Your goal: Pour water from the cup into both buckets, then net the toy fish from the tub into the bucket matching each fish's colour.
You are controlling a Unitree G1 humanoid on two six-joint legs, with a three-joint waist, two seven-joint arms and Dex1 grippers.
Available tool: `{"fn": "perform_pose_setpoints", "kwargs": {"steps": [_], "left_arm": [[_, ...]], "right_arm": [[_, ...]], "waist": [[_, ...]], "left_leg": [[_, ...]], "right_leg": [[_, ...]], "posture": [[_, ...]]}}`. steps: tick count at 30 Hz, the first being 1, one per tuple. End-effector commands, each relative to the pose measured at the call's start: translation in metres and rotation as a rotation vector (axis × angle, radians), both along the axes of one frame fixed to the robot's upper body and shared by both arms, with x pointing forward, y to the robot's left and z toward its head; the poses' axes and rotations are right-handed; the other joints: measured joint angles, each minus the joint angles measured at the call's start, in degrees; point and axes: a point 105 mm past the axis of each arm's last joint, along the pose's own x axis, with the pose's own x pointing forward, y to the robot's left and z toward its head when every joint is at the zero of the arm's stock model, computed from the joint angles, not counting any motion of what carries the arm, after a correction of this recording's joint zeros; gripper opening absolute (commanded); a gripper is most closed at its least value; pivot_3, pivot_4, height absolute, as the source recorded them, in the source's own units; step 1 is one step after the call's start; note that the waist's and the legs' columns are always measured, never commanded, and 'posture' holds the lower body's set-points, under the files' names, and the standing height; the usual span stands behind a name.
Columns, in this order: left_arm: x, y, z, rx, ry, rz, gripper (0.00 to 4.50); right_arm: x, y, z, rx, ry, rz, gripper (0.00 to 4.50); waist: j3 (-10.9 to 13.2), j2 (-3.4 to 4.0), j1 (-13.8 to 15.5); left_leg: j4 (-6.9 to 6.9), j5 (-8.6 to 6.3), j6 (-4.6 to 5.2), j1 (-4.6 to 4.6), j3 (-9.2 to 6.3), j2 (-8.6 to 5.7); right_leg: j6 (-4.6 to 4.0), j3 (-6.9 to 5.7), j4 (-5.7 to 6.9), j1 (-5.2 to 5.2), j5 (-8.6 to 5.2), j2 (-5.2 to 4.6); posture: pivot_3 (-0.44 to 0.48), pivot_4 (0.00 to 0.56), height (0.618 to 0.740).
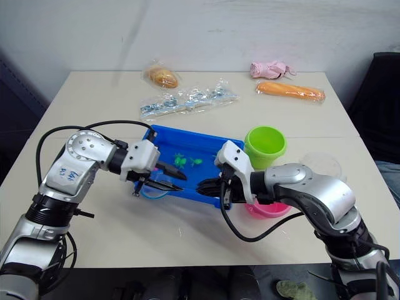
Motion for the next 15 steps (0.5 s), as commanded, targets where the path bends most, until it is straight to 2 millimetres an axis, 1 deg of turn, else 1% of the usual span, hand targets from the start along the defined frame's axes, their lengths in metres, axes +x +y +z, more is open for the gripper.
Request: {"fn": "perform_pose_setpoints", "kwargs": {"steps": [1, 3, 4, 6, 8, 9, 11, 12, 13, 15], "left_arm": [[-0.011, 0.026, 0.045, -0.218, 0.049, 0.052, 3.54], [-0.016, 0.045, 0.042, -0.212, 0.106, 0.114, 4.39], [-0.015, 0.053, 0.04, -0.223, 0.11, 0.164, 4.46], [-0.008, 0.073, 0.035, -0.256, 0.088, 0.286, 4.46], [-0.004, 0.087, 0.032, -0.277, 0.06, 0.359, 4.46], [-0.001, 0.097, 0.031, -0.291, 0.026, 0.418, 4.46], [-0.002, 0.121, 0.016, -0.311, 0.015, 0.537, 4.46], [-0.004, 0.127, 0.009, -0.32, 0.022, 0.567, 4.46], [-0.008, 0.126, 0.001, -0.307, 0.034, 0.563, 4.46], [-0.014, 0.119, -0.006, -0.289, 0.038, 0.536, 4.46]], "right_arm": [[-0.011, -0.008, 0.024, 0.084, -0.066, 0.034, 0.0], [-0.013, -0.019, 0.028, 0.086, -0.073, 0.015, 0.0], [-0.014, -0.026, 0.026, 0.059, -0.088, 0.0, 0.0], [-0.013, -0.041, 0.023, -0.006, -0.133, -0.031, 0.0], [-0.011, -0.051, 0.022, -0.048, -0.173, -0.047, 0.0], [-0.006, -0.06, 0.025, -0.07, -0.216, -0.079, 0.0], [0.011, -0.085, 0.036, -0.14, -0.321, -0.15, 0.0], [0.016, -0.094, 0.04, -0.168, -0.358, -0.166, 0.0], [0.02, -0.097, 0.042, -0.198, -0.391, -0.151, 0.0], [0.021, -0.1, 0.041, -0.234, -0.429, -0.117, 0.0]], "waist": [[0.02, -0.03, -0.06], [0.01, -0.02, -0.37], [0.01, -0.01, -0.38], [0.01, -0.01, -0.14], [0.02, -0.04, 0.15], [0.03, -0.04, 0.3], [0.03, -0.05, 0.11], [0.02, -0.04, -0.01], [0.02, -0.05, -0.07], [0.03, -0.05, -0.18]], "left_leg": [[0.06, 0.0, 0.0, -0.05, -0.09, 0.01], [0.11, -0.01, 0.0, -0.08, -0.15, 0.02], [0.09, -0.01, -0.01, -0.03, -0.13, 0.02], [0.03, -0.02, -0.01, 0.04, -0.13, -0.01], [0.04, -0.01, -0.01, 0.06, -0.14, -0.01], [0.05, -0.01, -0.01, 0.05, -0.14, -0.01], [0.11, -0.01, -0.01, 0.06, -0.13, -0.02], [0.13, -0.01, 0.0, 0.06, -0.06, -0.02], [0.12, -0.02, 0.02, 0.09, -0.02, -0.05], [0.09, -0.04, 0.04, 0.11, 0.03, -0.04]], "right_leg": [[0.0, -0.02, 0.04, 0.0, 0.0, 0.01], [0.0, -0.07, 0.05, 0.0, 0.0, 0.0], [0.0, -0.05, 0.06, 0.0, 0.0, -0.01], [0.0, -0.06, 0.06, 0.05, 0.0, -0.03], [0.0, -0.07, -0.05, 0.15, 0.0, -0.01], [0.01, -0.07, -0.09, 0.16, 0.0, -0.01], [0.05, -0.03, -0.09, 0.19, 0.03, -0.01], [0.09, 0.01, -0.13, 0.19, 0.05, -0.02], [0.11, 0.06, -0.13, 0.2, 0.06, -0.05], [0.12, 0.09, -0.17, 0.19, 0.06, -0.05]], "posture": [[0.0, 0.15, 0.74], [0.0, 0.15, 0.74], [0.0, 0.15, 0.74], [0.0, 0.15, 0.74], [0.0, 0.15, 0.74], [0.0, 0.15, 0.74], [0.0, 0.15, 0.74], [0.0, 0.15, 0.74], [0.0, 0.15, 0.74], [0.0, 0.15, 0.74]]}}
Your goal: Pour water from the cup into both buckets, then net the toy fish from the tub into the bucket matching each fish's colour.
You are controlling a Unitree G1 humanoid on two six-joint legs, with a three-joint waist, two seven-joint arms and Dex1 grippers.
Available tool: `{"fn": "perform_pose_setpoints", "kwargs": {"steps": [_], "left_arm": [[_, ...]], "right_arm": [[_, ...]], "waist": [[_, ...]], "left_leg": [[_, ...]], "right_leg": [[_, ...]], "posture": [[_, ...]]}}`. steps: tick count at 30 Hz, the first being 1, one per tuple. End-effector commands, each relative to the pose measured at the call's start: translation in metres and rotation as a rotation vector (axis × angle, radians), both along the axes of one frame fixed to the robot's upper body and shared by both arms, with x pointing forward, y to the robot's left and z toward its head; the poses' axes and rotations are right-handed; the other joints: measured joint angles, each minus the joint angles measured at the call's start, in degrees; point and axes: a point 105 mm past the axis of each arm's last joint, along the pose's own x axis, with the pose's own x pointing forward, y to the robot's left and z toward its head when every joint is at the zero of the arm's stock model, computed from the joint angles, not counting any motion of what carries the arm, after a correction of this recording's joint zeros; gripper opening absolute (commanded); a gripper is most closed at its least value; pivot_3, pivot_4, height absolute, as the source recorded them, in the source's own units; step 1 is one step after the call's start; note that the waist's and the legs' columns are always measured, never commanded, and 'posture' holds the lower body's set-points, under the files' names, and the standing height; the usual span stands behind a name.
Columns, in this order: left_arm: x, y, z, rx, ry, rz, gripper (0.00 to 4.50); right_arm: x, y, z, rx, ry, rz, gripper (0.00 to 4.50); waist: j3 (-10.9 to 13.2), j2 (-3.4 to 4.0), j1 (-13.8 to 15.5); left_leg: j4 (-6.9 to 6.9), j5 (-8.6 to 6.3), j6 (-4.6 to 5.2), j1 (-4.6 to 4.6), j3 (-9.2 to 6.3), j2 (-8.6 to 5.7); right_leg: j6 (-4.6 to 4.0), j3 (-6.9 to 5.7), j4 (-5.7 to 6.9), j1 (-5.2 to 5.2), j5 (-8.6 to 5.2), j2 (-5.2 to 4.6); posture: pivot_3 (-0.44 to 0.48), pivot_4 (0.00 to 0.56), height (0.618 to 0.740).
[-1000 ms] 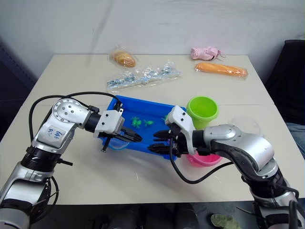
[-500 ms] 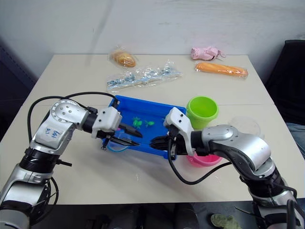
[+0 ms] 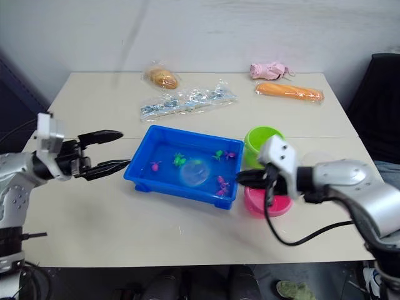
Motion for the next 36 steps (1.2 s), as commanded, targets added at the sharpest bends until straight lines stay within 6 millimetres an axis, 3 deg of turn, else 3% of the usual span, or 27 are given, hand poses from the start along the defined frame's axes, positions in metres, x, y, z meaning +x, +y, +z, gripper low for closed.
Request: {"fn": "perform_pose_setpoints", "kwargs": {"steps": [1, 6, 16, 24, 36], "left_arm": [[-0.008, -0.015, 0.001, 0.008, -0.048, -0.04, 4.46], [-0.003, -0.032, -0.002, -0.095, -0.028, -0.025, 4.46], [-0.009, -0.061, -0.013, -0.146, 0.066, -0.102, 4.46], [-0.013, -0.071, -0.019, -0.144, 0.083, -0.124, 4.46], [-0.014, -0.079, -0.028, -0.157, 0.096, -0.139, 4.46]], "right_arm": [[0.002, -0.002, 0.012, -0.085, -0.128, 0.082, 0.0], [0.022, -0.005, 0.017, -0.246, -0.256, 0.196, 0.0], [0.029, 0.009, -0.001, -0.407, -0.265, 0.446, 0.0], [0.045, 0.011, -0.003, -0.484, -0.305, 0.448, 0.0], [0.065, -0.002, -0.003, -0.642, -0.347, 0.462, 0.0]], "waist": [[0.03, -0.05, 0.03], [0.03, -0.05, 0.02], [0.03, -0.05, -0.1], [0.03, -0.05, -0.02], [0.03, -0.04, -0.13]], "left_leg": [[-0.02, 0.0, 0.0, 0.01, -0.01, 0.04], [0.06, 0.03, -0.06, 0.01, 0.0, 0.03], [0.08, 0.03, -0.07, 0.0, 0.0, 0.07], [0.13, 0.03, -0.08, 0.0, -0.03, 0.07], [0.13, 0.03, -0.09, 0.0, -0.03, 0.07]], "right_leg": [[0.0, -0.02, 0.0, -0.01, 0.0, 0.02], [0.02, 0.02, 0.08, 0.0, 0.01, -0.02], [0.03, -0.02, 0.06, -0.01, 0.02, 0.02], [0.03, -0.04, 0.06, 0.02, 0.02, 0.02], [0.03, -0.05, 0.05, 0.02, 0.02, 0.02]], "posture": [[0.0, 0.15, 0.74], [0.0, 0.15, 0.74], [0.0, 0.15, 0.74], [0.0, 0.15, 0.74], [0.0, 0.15, 0.74]]}}
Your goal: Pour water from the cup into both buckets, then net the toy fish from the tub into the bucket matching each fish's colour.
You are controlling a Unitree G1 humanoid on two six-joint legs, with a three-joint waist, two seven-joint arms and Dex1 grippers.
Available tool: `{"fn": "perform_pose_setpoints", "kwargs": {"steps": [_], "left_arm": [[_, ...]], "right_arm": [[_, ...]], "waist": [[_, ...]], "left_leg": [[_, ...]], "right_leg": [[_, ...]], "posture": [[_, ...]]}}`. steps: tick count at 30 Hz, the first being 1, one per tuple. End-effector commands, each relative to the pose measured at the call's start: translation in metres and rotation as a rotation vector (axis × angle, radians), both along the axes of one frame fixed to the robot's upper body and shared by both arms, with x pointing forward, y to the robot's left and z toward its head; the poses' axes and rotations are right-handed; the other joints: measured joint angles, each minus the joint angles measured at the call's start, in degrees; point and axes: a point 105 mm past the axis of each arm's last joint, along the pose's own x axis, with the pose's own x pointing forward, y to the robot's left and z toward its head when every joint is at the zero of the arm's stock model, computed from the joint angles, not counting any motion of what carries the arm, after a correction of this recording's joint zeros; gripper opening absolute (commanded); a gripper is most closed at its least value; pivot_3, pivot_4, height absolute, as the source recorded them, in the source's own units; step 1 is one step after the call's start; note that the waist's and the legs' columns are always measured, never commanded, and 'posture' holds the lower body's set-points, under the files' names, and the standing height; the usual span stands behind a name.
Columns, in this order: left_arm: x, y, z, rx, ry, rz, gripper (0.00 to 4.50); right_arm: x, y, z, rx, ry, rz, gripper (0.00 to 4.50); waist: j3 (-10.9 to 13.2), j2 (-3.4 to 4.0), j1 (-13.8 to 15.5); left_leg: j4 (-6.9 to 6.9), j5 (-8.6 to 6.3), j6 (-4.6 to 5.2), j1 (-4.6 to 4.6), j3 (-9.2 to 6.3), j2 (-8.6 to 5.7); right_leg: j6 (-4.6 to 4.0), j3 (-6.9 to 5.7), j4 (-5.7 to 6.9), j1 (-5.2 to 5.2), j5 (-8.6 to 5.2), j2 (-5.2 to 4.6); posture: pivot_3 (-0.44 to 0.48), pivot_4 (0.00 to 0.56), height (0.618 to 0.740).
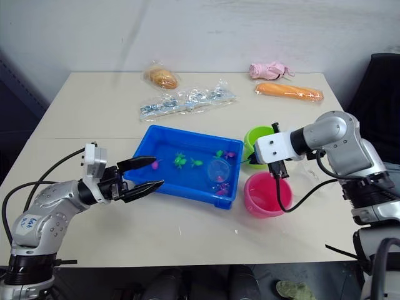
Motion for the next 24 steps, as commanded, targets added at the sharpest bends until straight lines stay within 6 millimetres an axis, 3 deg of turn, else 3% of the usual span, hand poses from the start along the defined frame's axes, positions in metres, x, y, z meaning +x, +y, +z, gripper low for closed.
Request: {"fn": "perform_pose_setpoints", "kwargs": {"steps": [1, 13, 24], "left_arm": [[-0.003, -0.004, 0.005, -0.008, -0.036, -0.018, 4.46], [-0.003, -0.003, 0.005, -0.011, -0.034, -0.015, 4.46], [-0.005, -0.003, 0.003, -0.018, -0.024, -0.012, 4.46]], "right_arm": [[0.002, 0.003, 0.006, -0.031, -0.034, 0.031, 0.0], [-0.004, 0.001, -0.001, -0.151, 0.003, 0.088, 0.0], [-0.013, 0.02, 0.015, -0.112, -0.001, 0.155, 0.0]], "waist": [[0.0, 0.0, -0.04], [0.0, 0.0, 0.08], [0.0, 0.0, -0.02]], "left_leg": [[0.0, 0.0, 0.0, 0.0, 0.0, 0.0], [0.01, 0.0, 0.0, 0.0, -0.03, 0.0], [0.02, 0.0, -0.01, 0.0, -0.06, 0.0]], "right_leg": [[0.0, 0.0, 0.0, 0.0, 0.0, 0.0], [0.0, -0.02, 0.0, 0.02, 0.0, -0.01], [0.0, -0.04, 0.01, 0.04, 0.0, -0.01]], "posture": [[0.0, 0.15, 0.74], [0.0, 0.15, 0.74], [0.0, 0.15, 0.74]]}}
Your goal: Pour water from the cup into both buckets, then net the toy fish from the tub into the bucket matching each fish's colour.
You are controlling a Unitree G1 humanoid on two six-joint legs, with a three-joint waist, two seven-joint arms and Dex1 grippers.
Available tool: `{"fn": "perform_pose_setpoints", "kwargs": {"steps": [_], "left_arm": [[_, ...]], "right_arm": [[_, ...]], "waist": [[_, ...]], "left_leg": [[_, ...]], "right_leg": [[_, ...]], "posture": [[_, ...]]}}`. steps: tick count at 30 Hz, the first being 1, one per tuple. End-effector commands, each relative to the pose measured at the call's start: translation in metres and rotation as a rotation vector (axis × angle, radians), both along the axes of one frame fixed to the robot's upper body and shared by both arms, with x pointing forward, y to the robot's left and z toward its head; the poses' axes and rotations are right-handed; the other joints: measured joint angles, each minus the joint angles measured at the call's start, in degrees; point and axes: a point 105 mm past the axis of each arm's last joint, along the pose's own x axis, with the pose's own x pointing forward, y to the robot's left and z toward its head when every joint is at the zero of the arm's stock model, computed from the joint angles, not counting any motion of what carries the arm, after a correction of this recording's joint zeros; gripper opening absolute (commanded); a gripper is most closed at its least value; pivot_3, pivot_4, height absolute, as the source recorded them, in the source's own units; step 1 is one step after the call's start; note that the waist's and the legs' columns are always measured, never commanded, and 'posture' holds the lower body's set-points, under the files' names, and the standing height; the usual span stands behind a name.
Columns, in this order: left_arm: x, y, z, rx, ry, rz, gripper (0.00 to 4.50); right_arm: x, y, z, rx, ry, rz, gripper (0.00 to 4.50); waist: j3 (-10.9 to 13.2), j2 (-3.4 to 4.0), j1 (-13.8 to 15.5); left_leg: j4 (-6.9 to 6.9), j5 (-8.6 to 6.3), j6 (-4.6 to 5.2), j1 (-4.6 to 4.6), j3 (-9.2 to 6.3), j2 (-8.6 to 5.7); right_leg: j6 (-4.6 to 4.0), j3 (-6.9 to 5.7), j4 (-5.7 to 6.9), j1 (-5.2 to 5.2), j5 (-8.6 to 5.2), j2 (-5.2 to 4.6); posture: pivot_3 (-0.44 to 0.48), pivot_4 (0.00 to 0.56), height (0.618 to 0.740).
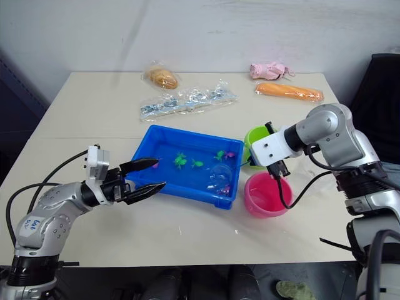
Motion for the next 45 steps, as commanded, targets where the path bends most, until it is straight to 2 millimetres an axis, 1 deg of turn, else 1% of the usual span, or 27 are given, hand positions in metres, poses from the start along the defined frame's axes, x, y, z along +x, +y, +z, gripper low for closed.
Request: {"fn": "perform_pose_setpoints", "kwargs": {"steps": [1, 4, 10, 17, 23, 25, 28, 31, 33, 37, 38, 45], "left_arm": [[-0.004, 0.0, 0.005, -0.011, -0.026, -0.005, 4.46], [-0.005, 0.0, 0.004, -0.011, -0.023, -0.004, 4.46], [-0.005, 0.001, 0.004, -0.005, -0.02, -0.003, 4.46], [-0.006, 0.002, 0.004, 0.001, -0.017, -0.001, 4.46], [-0.008, 0.006, 0.004, 0.009, -0.009, 0.003, 4.46], [-0.009, 0.01, 0.002, 0.026, -0.004, 0.004, 4.46], [-0.011, 0.013, 0.001, 0.047, -0.003, 0.003, 4.46], [-0.012, 0.015, 0.001, 0.052, -0.002, 0.003, 4.46], [-0.012, 0.016, 0.002, 0.053, -0.001, 0.002, 4.46], [-0.013, 0.016, 0.001, 0.057, 0.0, 0.002, 4.46], [-0.013, 0.016, 0.001, 0.057, 0.0, 0.003, 4.46], [-0.012, 0.016, 0.0, 0.059, -0.003, 0.006, 4.46]], "right_arm": [[-0.015, 0.012, 0.013, 0.003, 0.025, 0.072, 0.0], [-0.019, 0.014, 0.008, -0.003, 0.054, 0.072, 0.0], [-0.007, 0.005, 0.008, -0.061, 0.0, -0.003, 0.0], [-0.002, 0.008, 0.009, -0.066, -0.024, -0.013, 0.0], [-0.012, 0.012, 0.001, -0.104, 0.029, 0.019, 0.0], [-0.017, 0.017, -0.002, -0.106, 0.048, 0.037, 0.0], [-0.02, 0.021, -0.004, -0.096, 0.053, 0.041, 0.0], [-0.022, 0.022, -0.006, -0.101, 0.061, 0.044, 0.0], [-0.023, 0.023, -0.006, -0.093, 0.074, 0.042, 0.0], [-0.028, 0.028, 0.0, -0.039, 0.128, 0.028, 0.0], [-0.03, 0.029, 0.002, -0.007, 0.165, 0.011, 0.0], [-0.031, 0.026, 0.014, 0.101, 0.247, -0.087, 0.0]], "waist": [[0.0, 0.0, -0.01], [0.01, 0.01, 0.0], [0.0, 0.01, 0.06], [0.01, 0.01, 0.04], [0.01, 0.01, 0.03], [0.01, 0.01, 0.02], [0.01, 0.02, 0.04], [0.01, 0.02, 0.02], [0.01, 0.02, 0.01], [0.01, 0.02, -0.03], [0.01, 0.03, -0.02], [0.01, 0.03, -0.01]], "left_leg": [[0.0, 0.0, 0.0, 0.0, 0.0, 0.01], [0.0, 0.0, 0.0, 0.0, -0.01, 0.01], [0.01, 0.0, 0.0, 0.0, -0.02, -0.01], [0.01, 0.0, -0.01, 0.0, -0.01, 0.0], [0.0, 0.0, -0.01, 0.0, -0.02, 0.0], [0.0, 0.0, -0.01, 0.0, -0.02, 0.0], [0.01, -0.01, -0.01, 0.0, -0.02, 0.0], [0.0, -0.01, -0.01, 0.0, -0.02, 0.0], [0.0, -0.01, -0.01, 0.0, -0.03, 0.0], [0.0, -0.01, -0.02, 0.0, -0.03, 0.01], [0.0, -0.01, -0.02, 0.0, -0.03, 0.01], [-0.02, -0.02, -0.02, 0.0, -0.04, 0.01]], "right_leg": [[0.0, 0.0, -0.01, 0.0, 0.0, 0.01], [0.0, -0.01, -0.01, 0.0, 0.0, 0.0], [0.0, -0.01, 0.0, 0.01, 0.0, -0.02], [0.0, -0.01, -0.01, 0.0, 0.0, -0.02], [0.0, -0.02, -0.01, 0.0, 0.0, -0.01], [0.0, -0.02, -0.01, 0.0, 0.0, -0.01], [0.0, -0.02, 0.0, 0.0, 0.0, -0.01], [0.0, -0.02, 0.0, 0.0, 0.0, -0.01], [-0.01, -0.02, -0.01, 0.0, 0.0, -0.01], [-0.01, -0.02, -0.01, -0.01, 0.0, -0.01], [-0.01, -0.02, -0.01, -0.01, 0.0, -0.01], [-0.01, -0.02, -0.01, -0.01, -0.01, -0.03]], "posture": [[0.0, 0.15, 0.74], [0.0, 0.15, 0.74], [0.0, 0.15, 0.74], [0.0, 0.15, 0.74], [0.0, 0.15, 0.74], [0.0, 0.15, 0.74], [0.0, 0.15, 0.74], [0.0, 0.15, 0.74], [0.0, 0.15, 0.74], [0.0, 0.15, 0.74], [0.0, 0.15, 0.74], [0.0, 0.15, 0.74]]}}
